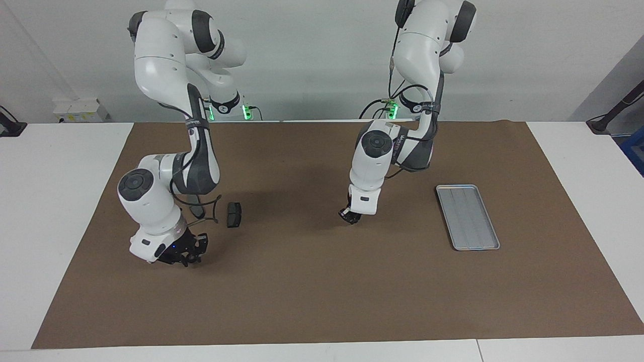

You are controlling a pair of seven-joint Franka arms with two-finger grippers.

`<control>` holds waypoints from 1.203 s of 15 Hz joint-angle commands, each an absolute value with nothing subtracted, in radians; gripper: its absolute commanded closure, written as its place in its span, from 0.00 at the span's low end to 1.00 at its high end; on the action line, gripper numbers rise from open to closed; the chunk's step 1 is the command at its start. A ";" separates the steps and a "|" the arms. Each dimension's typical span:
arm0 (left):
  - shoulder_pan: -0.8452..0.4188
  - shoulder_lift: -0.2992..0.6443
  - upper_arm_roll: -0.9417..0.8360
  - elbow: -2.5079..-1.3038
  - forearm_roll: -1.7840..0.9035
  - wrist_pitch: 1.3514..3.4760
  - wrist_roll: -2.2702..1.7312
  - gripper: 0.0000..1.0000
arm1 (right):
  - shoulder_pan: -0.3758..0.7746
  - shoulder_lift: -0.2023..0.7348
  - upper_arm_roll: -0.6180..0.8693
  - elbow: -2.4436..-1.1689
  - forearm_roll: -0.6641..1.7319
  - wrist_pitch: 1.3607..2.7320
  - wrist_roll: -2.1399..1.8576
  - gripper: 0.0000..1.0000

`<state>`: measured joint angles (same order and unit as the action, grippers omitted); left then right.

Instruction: Place bearing gear from tray to pile

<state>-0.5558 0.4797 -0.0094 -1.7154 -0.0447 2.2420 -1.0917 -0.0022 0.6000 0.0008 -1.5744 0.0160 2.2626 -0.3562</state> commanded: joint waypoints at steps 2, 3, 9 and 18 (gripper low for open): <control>-0.580 0.500 0.011 -1.723 -0.048 2.266 -1.112 0.94 | -0.023 0.612 0.014 -1.604 0.000 2.338 -0.380 1.00; -0.581 0.503 0.011 -1.726 -0.046 2.267 -1.112 0.94 | -0.023 0.612 0.014 -1.609 0.000 2.341 -0.380 1.00; -0.575 0.511 0.018 -1.707 -0.014 2.231 -1.106 0.00 | -0.011 0.600 0.012 -1.606 0.002 2.316 -0.356 0.00; -0.223 0.089 0.023 -1.761 0.025 1.786 -0.685 0.00 | 0.236 0.534 0.012 -1.497 0.002 2.031 0.329 0.00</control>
